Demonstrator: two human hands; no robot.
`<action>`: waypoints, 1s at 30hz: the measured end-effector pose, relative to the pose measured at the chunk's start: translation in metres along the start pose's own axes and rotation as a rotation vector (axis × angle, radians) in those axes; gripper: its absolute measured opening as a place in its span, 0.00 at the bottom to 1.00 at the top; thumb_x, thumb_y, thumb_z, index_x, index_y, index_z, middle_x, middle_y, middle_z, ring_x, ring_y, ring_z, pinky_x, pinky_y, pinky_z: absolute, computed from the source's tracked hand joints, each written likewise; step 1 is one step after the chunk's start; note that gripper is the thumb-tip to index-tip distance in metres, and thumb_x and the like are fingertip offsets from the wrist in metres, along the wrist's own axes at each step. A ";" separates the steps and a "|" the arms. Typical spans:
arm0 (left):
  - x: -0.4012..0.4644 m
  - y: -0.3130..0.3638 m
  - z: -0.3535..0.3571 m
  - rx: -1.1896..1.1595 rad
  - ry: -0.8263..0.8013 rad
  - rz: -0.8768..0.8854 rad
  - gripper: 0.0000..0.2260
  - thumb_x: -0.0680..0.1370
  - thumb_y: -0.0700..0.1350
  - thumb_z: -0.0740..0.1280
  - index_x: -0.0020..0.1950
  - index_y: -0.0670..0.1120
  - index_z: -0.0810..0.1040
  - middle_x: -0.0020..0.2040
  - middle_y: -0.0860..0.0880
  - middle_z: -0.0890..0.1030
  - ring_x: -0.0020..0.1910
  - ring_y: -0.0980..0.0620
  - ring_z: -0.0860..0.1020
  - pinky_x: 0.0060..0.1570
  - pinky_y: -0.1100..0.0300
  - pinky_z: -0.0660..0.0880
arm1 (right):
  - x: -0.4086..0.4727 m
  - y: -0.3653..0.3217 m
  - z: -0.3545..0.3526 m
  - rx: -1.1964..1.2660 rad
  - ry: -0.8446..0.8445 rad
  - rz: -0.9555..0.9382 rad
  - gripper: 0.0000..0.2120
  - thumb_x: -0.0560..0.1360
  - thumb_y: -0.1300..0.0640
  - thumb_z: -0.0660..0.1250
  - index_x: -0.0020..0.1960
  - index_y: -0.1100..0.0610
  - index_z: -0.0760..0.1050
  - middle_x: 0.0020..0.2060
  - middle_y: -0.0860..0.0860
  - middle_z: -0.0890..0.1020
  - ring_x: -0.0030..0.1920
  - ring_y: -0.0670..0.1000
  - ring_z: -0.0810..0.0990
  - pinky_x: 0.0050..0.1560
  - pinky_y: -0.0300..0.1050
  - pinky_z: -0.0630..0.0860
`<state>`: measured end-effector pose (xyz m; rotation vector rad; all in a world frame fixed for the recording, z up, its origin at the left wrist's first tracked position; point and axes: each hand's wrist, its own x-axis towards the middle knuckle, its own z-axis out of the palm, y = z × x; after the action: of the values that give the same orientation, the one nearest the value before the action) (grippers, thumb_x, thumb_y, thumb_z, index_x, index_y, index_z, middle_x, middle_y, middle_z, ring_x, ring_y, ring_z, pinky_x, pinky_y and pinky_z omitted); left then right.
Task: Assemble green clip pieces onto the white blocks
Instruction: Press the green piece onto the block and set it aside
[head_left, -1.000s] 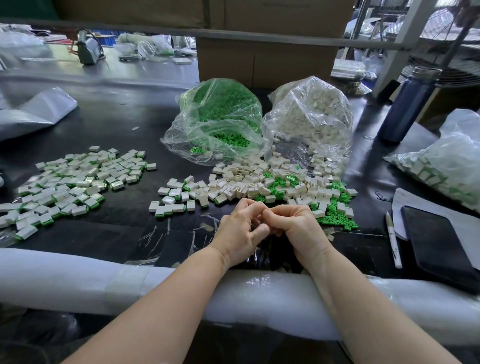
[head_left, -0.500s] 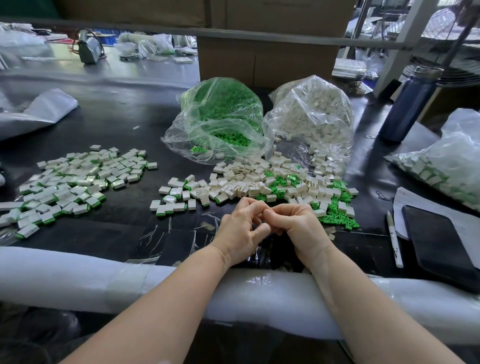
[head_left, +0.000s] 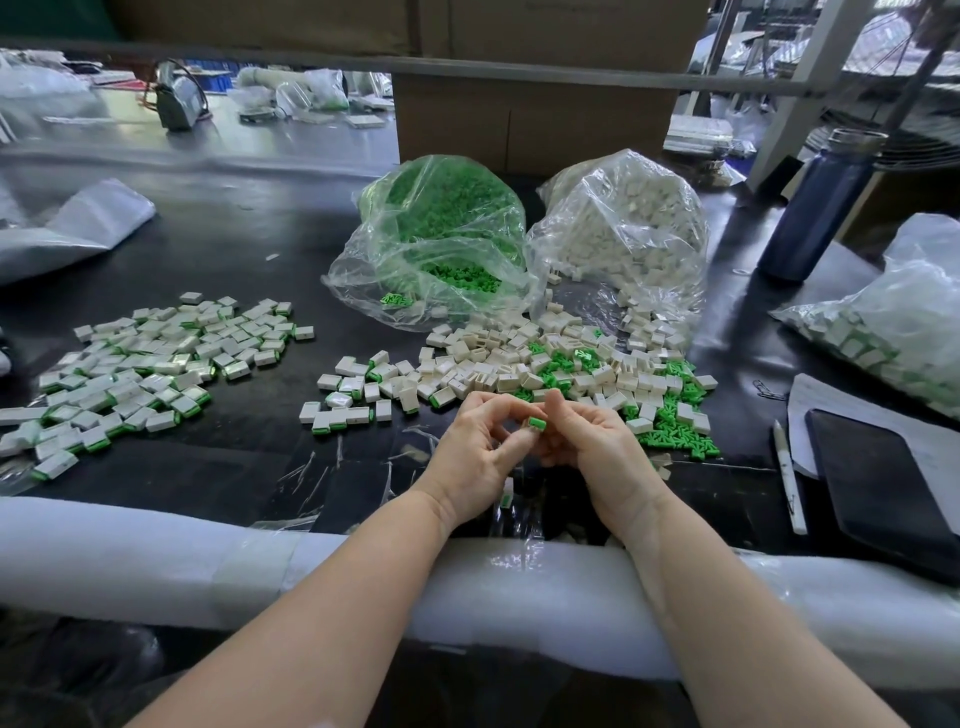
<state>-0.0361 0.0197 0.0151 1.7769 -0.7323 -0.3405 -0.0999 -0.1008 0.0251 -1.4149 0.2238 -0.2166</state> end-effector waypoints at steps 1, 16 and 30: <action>0.000 0.000 0.000 0.000 0.000 -0.002 0.08 0.76 0.39 0.66 0.46 0.53 0.78 0.49 0.51 0.70 0.40 0.53 0.72 0.43 0.70 0.71 | 0.000 0.000 0.000 0.006 -0.007 0.000 0.16 0.72 0.46 0.63 0.36 0.54 0.84 0.31 0.50 0.82 0.32 0.45 0.77 0.34 0.35 0.76; -0.001 0.001 0.001 0.129 -0.048 0.031 0.04 0.70 0.48 0.62 0.40 0.57 0.74 0.46 0.57 0.70 0.40 0.53 0.73 0.49 0.54 0.74 | 0.001 0.005 -0.004 -0.064 0.007 0.014 0.06 0.73 0.61 0.69 0.42 0.64 0.82 0.31 0.56 0.80 0.31 0.47 0.76 0.33 0.35 0.73; -0.003 0.002 0.001 0.210 -0.088 0.015 0.06 0.69 0.50 0.60 0.43 0.55 0.74 0.46 0.57 0.71 0.44 0.49 0.75 0.53 0.47 0.73 | -0.001 0.006 -0.004 -0.028 0.054 0.021 0.05 0.71 0.66 0.69 0.38 0.66 0.81 0.27 0.55 0.78 0.27 0.46 0.73 0.30 0.35 0.72</action>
<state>-0.0401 0.0205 0.0157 1.9622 -0.8697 -0.3439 -0.1015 -0.1038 0.0189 -1.4346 0.2865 -0.2352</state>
